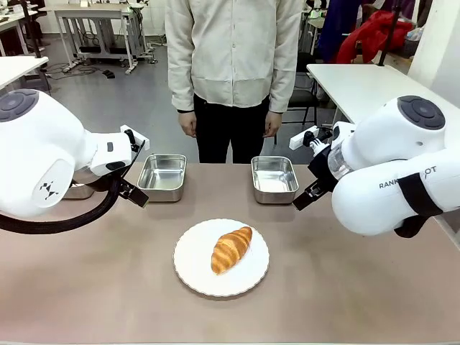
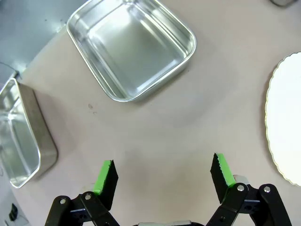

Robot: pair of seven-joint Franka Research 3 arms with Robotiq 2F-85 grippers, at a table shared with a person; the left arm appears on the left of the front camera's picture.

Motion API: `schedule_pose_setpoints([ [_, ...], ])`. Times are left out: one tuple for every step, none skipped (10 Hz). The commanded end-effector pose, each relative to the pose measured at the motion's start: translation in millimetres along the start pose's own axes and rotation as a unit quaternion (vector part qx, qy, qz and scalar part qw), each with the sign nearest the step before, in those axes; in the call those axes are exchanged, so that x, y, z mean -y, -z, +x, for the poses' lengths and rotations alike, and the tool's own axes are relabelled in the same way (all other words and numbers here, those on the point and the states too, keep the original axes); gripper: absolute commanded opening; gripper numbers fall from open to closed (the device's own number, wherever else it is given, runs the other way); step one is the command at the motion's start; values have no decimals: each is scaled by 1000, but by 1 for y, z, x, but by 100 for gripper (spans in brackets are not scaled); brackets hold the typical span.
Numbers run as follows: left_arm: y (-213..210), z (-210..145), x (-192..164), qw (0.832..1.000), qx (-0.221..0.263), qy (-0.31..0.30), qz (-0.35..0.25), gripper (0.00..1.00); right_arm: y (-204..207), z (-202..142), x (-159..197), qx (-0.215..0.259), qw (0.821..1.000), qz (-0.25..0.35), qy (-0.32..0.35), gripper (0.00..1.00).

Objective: Place the bread in the container.
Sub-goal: Place the Butter Roll into the Airtight Container indicated by the human.

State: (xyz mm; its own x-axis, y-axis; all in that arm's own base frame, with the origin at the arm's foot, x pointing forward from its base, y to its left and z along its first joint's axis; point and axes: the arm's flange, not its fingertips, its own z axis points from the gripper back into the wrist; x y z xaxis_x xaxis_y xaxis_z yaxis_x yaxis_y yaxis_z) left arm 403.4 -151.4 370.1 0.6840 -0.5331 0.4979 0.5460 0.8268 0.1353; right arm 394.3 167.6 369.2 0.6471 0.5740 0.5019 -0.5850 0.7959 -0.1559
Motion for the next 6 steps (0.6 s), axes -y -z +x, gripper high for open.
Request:
schedule_pose_setpoints([
  [0, 0, 0, 1000, 0, 0, 0, 100, -1, 0, 0, 1, 1000, 0, 0, 100],
  [0, 0, 0, 1000, 0, 0, 0, 100, -1, 0, 0, 1, 1000, 0, 0, 100],
  [0, 0, 0, 1000, 0, 0, 0, 100, 0, 0, 0, 0, 1000, 0, 0, 100],
  [-15, 4, -19, 999, 8, 5, -45, 100, -25, 12, 15, 23, 1000, 3, 8, 100],
  [-35, 10, -41, 999, 20, -2, -44, 100, -49, 20, 32, 37, 999, 7, 14, 100],
  [-60, 17, -66, 998, 27, 2, -58, 100, -73, 28, 54, 52, 998, -2, 31, 100],
])
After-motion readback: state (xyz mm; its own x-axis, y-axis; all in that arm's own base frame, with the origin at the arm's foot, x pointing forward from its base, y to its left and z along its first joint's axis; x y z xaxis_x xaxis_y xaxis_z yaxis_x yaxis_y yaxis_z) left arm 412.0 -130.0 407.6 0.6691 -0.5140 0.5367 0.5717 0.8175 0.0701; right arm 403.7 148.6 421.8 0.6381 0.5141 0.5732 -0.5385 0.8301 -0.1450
